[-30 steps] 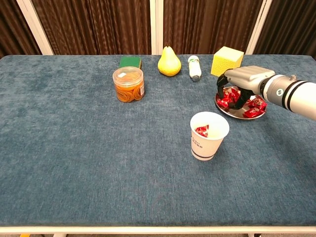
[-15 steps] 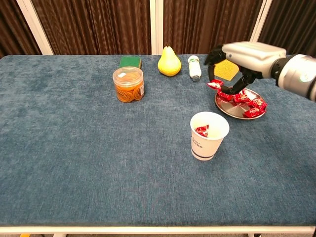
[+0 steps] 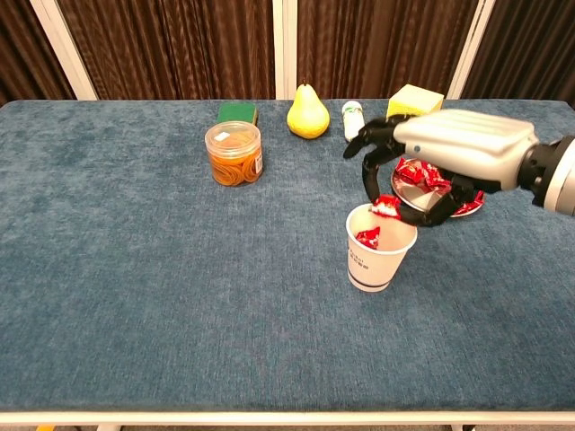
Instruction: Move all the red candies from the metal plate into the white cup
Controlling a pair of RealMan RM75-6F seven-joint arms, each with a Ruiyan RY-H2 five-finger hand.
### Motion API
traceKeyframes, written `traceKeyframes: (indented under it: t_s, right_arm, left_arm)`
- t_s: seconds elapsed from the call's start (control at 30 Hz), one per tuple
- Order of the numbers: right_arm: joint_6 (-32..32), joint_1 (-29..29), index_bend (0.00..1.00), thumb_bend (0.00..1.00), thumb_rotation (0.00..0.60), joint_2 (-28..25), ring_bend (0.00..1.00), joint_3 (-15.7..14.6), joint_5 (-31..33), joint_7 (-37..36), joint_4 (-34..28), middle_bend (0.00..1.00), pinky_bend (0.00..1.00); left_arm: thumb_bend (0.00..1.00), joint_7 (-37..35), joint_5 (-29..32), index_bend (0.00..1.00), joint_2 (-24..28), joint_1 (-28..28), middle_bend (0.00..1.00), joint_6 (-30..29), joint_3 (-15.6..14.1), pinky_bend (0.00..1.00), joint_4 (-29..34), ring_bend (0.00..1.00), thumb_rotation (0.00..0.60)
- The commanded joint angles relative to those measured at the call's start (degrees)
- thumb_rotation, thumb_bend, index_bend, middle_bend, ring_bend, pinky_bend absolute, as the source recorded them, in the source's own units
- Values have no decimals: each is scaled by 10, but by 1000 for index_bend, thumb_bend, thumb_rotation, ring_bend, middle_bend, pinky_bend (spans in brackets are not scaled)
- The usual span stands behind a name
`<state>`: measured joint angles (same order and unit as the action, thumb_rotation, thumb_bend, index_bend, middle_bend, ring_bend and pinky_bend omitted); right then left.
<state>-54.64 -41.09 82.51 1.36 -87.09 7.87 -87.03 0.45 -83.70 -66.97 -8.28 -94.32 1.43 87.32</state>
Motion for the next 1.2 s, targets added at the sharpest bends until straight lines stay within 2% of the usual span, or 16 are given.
traceKeyframes:
  t_s: [0.03, 0.2, 0.3, 0.43, 0.53, 0.67, 0.87, 1.2]
  right_arm:
    - [5, -1, 409, 377, 600, 5, 0, -1, 3, 8, 2, 104, 0]
    - [-2, 2, 280, 331, 600, 2, 0, 2, 3, 9, -4, 97, 0]
    - [-18, 8, 256, 327, 600, -7, 0, 15, 12, 2, -7, 96, 0]
    - [-38, 20, 312, 327, 600, -18, 0, 50, 59, -14, 6, 115, 0]
    - [-12, 17, 388, 314, 600, -24, 0, 72, 125, 11, 29, 134, 0]
    - [29, 4, 411, 279, 600, -9, 0, 84, 196, 49, 69, 135, 0]
    - [75, -17, 412, 276, 600, 39, 0, 90, 269, 84, 159, 131, 0]
    - [114, -36, 413, 276, 600, 113, 0, 89, 314, 102, 273, 125, 0]
  left_arm:
    - [70, -1, 0, 176, 0, -1, 110, 0, 0, 147, -1, 84, 600]
    - [70, -3, 1, 176, 0, -1, 110, 0, 0, 147, -3, 84, 600]
    - [70, -3, 0, 176, -1, 0, 110, 1, 1, 147, -4, 84, 600]
    - [69, -4, -1, 176, -2, 2, 110, 2, 1, 147, -5, 84, 600]
    - [70, -6, -2, 176, -2, 3, 110, 3, 1, 147, -6, 84, 600]
    - [70, -5, -3, 176, -4, 4, 110, 4, 1, 147, -5, 84, 600]
    - [70, -4, -1, 176, -4, 2, 110, 4, 0, 147, -3, 84, 600]
    - [69, -4, -1, 176, -3, 2, 110, 6, -1, 147, -3, 84, 600]
